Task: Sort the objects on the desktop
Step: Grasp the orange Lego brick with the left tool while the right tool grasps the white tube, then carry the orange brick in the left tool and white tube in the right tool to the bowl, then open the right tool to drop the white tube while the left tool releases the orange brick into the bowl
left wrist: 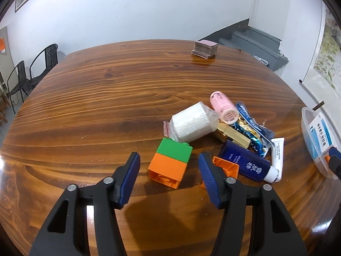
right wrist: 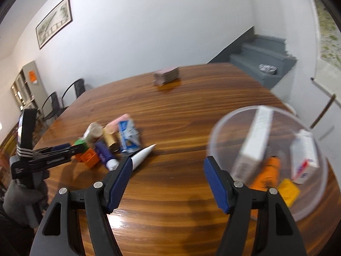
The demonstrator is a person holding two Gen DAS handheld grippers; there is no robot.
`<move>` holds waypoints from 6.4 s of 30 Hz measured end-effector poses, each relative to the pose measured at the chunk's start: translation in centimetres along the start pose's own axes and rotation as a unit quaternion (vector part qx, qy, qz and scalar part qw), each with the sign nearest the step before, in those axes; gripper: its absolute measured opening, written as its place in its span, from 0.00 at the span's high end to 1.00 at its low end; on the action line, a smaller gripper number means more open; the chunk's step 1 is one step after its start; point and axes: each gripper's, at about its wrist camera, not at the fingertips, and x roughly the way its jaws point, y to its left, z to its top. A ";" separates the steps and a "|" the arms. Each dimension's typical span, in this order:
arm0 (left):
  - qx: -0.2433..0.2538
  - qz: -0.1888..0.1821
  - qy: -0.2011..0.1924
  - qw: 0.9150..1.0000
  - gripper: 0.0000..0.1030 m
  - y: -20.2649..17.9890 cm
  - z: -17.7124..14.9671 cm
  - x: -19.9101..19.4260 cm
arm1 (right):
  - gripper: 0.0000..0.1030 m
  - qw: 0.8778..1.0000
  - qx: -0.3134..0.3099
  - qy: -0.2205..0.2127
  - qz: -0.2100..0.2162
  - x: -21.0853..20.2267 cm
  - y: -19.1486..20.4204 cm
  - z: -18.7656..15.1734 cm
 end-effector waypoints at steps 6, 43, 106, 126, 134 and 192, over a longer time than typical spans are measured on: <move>-0.005 -0.007 0.002 1.000 0.61 0.4 -0.4 0.4 | 0.29 0.999 -0.018 0.038 0.018 2.9 2.2 0.1; -0.028 0.004 0.006 1.000 0.65 2.1 -1.1 -0.5 | 0.68 0.988 -0.108 0.112 -0.024 10.0 5.3 -0.1; 0.015 -0.090 -0.082 0.992 0.66 -9.9 -2.5 -7.5 | 0.79 0.999 -0.026 -0.027 0.035 -1.6 1.4 1.7; 0.029 -0.098 -0.085 0.991 0.66 -12.6 -2.5 -8.4 | 0.79 0.998 0.008 -0.055 0.021 -3.7 -2.4 1.9; 0.045 -0.099 -0.087 0.990 0.66 -14.6 -2.1 -8.8 | 0.79 0.997 0.033 -0.063 0.006 -4.7 -5.2 1.4; 0.057 -0.237 -0.004 0.970 0.35 -26.9 2.8 -1.1 | 0.44 0.986 0.147 -0.058 -0.059 -7.0 -17.1 -1.4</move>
